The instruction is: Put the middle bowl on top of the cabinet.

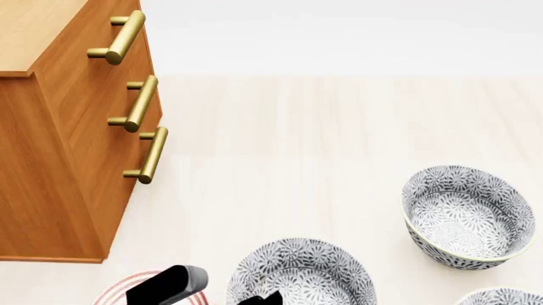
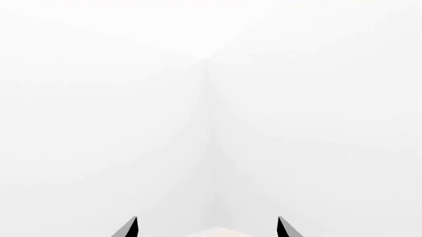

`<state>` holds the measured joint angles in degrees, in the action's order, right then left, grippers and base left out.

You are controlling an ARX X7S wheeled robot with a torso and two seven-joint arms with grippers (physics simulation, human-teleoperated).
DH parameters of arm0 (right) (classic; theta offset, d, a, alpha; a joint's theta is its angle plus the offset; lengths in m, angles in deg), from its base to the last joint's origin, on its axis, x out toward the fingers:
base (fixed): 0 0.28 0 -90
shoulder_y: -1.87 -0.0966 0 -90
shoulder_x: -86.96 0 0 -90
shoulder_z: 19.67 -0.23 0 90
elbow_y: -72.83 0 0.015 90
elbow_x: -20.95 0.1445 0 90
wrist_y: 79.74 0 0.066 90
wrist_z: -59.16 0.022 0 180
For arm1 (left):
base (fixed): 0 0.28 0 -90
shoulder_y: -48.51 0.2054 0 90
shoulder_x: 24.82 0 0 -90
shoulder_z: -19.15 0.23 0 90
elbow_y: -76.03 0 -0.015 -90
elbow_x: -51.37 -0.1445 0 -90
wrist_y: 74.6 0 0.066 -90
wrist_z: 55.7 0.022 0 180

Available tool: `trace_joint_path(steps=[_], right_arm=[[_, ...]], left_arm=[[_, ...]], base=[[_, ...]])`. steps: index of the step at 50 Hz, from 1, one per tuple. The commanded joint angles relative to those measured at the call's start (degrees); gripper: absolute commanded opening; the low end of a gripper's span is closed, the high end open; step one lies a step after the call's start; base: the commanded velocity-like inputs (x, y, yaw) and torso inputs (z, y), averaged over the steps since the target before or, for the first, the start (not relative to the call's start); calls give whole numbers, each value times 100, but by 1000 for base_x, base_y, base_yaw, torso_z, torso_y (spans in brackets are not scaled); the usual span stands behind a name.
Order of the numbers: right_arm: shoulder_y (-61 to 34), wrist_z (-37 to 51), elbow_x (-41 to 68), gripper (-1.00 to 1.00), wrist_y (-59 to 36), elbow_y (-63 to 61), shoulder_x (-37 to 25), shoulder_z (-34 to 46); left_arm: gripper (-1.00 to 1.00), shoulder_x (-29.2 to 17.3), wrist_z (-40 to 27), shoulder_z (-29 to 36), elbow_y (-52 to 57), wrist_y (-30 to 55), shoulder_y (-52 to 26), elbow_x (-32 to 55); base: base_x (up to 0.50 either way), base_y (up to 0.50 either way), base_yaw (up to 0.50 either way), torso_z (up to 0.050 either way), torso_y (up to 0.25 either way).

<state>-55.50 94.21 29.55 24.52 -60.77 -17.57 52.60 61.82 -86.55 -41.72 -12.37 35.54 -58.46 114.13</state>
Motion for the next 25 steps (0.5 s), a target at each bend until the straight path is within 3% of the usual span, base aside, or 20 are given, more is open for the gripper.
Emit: trace_joint_path(steps=[1,8,9,21,25], right_arm=[[17,14,-15,100,-2,-26,-11,11],[45,27,-8,100,14,-37,-21,3],[48,29,-8,100,14,-40,-22,4],[56,49,15,100,41,-23,-48,-6],[35,60,5,100,31,-19,-55,5]], left_arm=[[100,-33,44,98,-178,-88,-60,47],[100,-59,196,165,-249,-205,-42,56],[-100,-68,171,174,-221,-209,-37,61],[-100,-124,141,245,-57,-478,-30,-71],[-100,-193,138,345,152,-695,1,-408]], base=[[0,0,0,0,0],[0,0,0,0,0],[0,0,0,0,0],[0,0,0,0,0],[0,0,0,26,137]])
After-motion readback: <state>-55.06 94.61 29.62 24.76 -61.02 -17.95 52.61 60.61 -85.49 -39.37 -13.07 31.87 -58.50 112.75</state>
